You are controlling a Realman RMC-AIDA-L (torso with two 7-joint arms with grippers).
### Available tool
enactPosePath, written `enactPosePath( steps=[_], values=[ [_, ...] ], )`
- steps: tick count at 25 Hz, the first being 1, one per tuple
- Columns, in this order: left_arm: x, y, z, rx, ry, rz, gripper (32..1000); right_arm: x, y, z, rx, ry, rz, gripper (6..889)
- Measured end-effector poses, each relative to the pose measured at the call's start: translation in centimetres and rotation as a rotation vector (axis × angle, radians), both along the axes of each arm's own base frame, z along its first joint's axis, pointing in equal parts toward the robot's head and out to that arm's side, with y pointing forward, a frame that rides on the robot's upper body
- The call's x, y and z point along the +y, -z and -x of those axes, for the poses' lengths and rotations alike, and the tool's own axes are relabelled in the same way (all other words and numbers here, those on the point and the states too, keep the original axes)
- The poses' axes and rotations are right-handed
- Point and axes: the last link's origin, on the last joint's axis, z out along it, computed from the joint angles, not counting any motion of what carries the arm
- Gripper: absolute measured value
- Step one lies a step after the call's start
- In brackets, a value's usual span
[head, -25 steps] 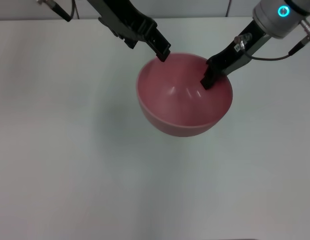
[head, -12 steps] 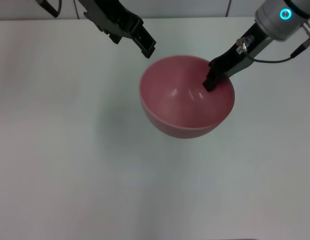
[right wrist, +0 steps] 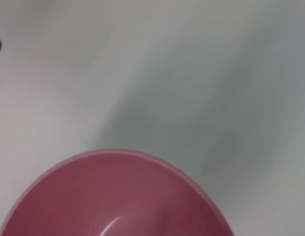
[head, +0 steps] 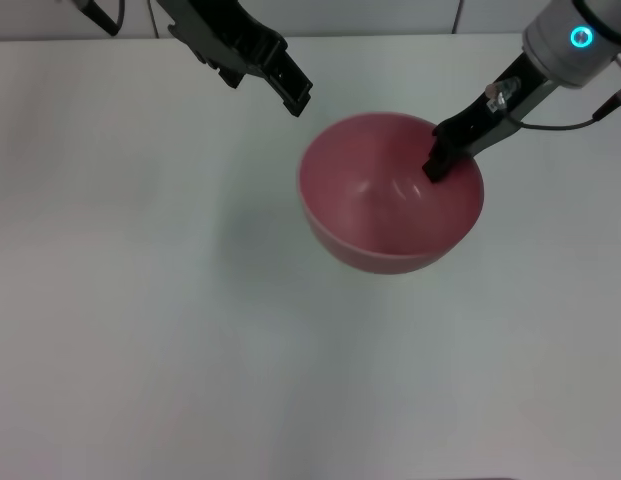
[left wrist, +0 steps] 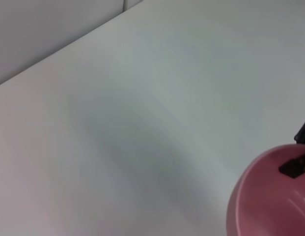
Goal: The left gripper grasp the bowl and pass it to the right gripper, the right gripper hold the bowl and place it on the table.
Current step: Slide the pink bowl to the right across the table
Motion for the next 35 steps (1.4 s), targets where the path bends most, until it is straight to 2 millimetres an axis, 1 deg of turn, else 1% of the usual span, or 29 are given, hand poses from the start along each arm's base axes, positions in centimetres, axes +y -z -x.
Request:
enactPosePath(
  steps=[5, 10, 20, 26, 29, 35],
  values=[
    [0.1, 0.1, 0.4, 0.001, -0.009, -0.005, 847, 0.5, -0.1, -1.1, -0.013, -0.010, -0.050, 28],
    [0.4, 0.6, 1.4, 0.009, -0.036, -0.006, 847, 0.9, 0.1, -2.9, -0.025, -0.016, -0.094, 27],
    [0.8, 1.5, 2.9, 0.021, -0.066, -0.007, 847, 0.9, 0.2, -6.0, -0.048, -0.015, -0.170, 27],
    [0.9, 1.7, 3.0, 0.025, -0.062, -0.008, 847, 0.5, 0.9, -8.2, -0.065, -0.017, -0.199, 27],
    [0.9, 2.2, 3.1, 0.038, -0.063, -0.003, 847, 0.2, 1.1, -9.2, -0.072, -0.014, -0.212, 27],
    [0.9, 2.3, 3.2, 0.037, -0.064, -0.001, 847, 0.1, 1.1, -10.0, -0.059, -0.007, -0.240, 27]
  ],
)
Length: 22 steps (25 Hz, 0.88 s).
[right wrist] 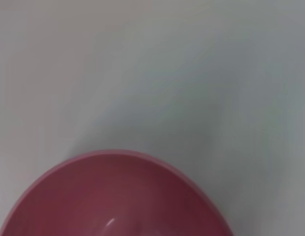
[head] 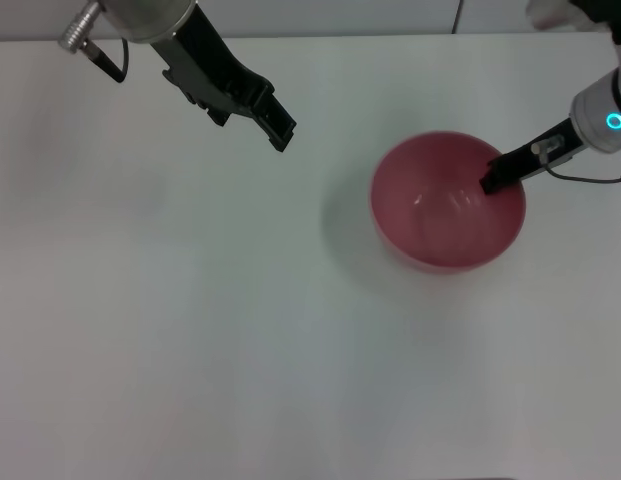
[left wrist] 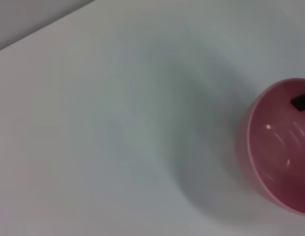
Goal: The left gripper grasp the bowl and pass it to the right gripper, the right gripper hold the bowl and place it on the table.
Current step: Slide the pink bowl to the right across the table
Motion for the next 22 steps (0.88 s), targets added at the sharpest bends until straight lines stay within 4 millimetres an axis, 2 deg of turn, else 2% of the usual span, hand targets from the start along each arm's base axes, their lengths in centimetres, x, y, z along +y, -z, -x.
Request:
enactPosePath(
  steps=[9, 22],
  values=[
    [0.0, 0.0, -0.1, -0.005, 0.002, -0.001, 847, -0.6, 0.8, -1.0, -0.001, 0.023, -0.009, 27],
    [0.1, 0.1, 0.0, -0.008, 0.002, -0.003, 847, -1.0, 0.8, -2.0, -0.008, 0.040, -0.020, 27]
  ],
)
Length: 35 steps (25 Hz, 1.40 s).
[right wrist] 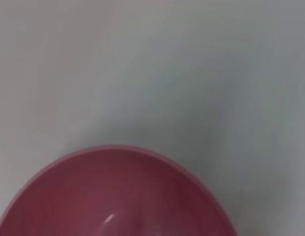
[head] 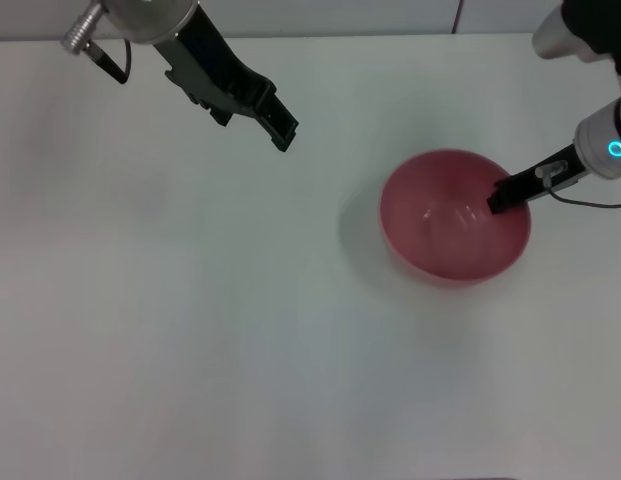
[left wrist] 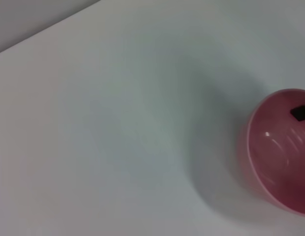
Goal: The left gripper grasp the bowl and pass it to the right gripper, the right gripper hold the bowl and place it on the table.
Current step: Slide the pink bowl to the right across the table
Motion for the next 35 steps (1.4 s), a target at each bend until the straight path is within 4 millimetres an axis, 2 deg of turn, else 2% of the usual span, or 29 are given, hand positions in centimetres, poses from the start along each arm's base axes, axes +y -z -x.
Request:
enactPosePath(
  steps=[32, 35],
  values=[
    [-0.05, 0.23, 0.33, 0.002, -0.012, 0.009, 847, -0.06, 0.03, 0.04, -0.012, -0.002, 0.015, 44],
    [-0.05, 0.23, 0.33, 0.002, -0.012, 0.009, 847, 0.02, -0.04, 0.13, -0.012, -0.006, 0.014, 244]
  ],
)
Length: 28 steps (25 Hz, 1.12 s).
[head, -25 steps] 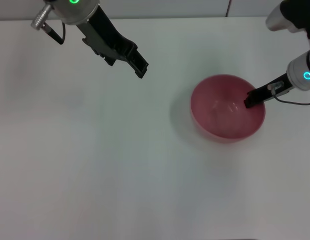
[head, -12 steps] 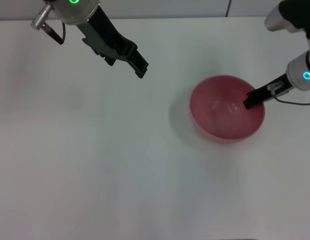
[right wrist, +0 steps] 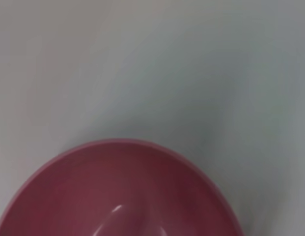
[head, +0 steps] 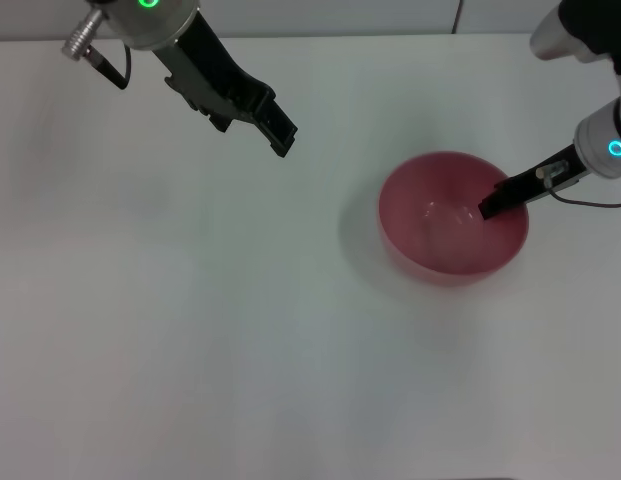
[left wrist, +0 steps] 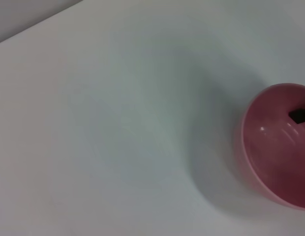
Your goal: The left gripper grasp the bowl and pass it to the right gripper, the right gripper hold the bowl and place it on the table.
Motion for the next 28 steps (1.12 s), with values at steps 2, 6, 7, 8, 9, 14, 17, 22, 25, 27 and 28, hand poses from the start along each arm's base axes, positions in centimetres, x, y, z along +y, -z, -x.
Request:
enactPosePath(
  steps=[2, 6, 7, 8, 9, 14, 17, 22, 25, 27, 28],
  values=[
    [-0.01, 0.00, 0.03, 0.000, -0.001, 0.000, 847, 0.05, -0.03, 0.05, 0.000, -0.004, 0.000, 282],
    [-0.02, 0.00, 0.12, 0.000, -0.003, 0.000, 847, 0.05, -0.02, 0.14, 0.001, -0.013, 0.006, 356],
    [-0.03, 0.00, 0.15, 0.000, -0.003, 0.000, 847, 0.06, 0.01, 0.18, 0.001, -0.014, 0.007, 375],
    [-0.04, 0.01, 0.17, 0.001, -0.004, 0.000, 847, 0.06, 0.04, 0.21, 0.002, -0.015, 0.007, 393],
    [-0.04, 0.01, 0.18, 0.001, -0.004, 0.000, 847, 0.08, 0.05, 0.25, 0.001, -0.017, 0.008, 411],
    [-0.09, 0.01, 0.40, 0.001, -0.009, 0.000, 847, 0.07, 0.06, 0.36, 0.007, -0.024, 0.013, 503],
    [-0.09, 0.01, 0.43, 0.001, -0.009, 0.000, 847, 0.13, 0.04, 0.46, 0.009, -0.026, 0.013, 580],
    [-0.10, 0.01, 0.51, 0.001, -0.009, 0.000, 847, 0.15, 0.03, 0.48, 0.010, -0.026, 0.012, 759],
    [-0.09, 0.01, 0.53, 0.001, -0.007, 0.000, 847, 0.15, 0.03, 0.48, 0.010, -0.027, 0.012, 823],
    [-0.08, 0.02, 0.58, 0.001, -0.008, 0.000, 847, 0.15, 0.03, 0.49, 0.010, -0.027, 0.012, 866],
    [-0.09, 0.02, 0.65, 0.001, -0.009, -0.001, 847, 0.16, 0.03, 0.50, 0.010, -0.028, 0.012, 866]
  ],
)
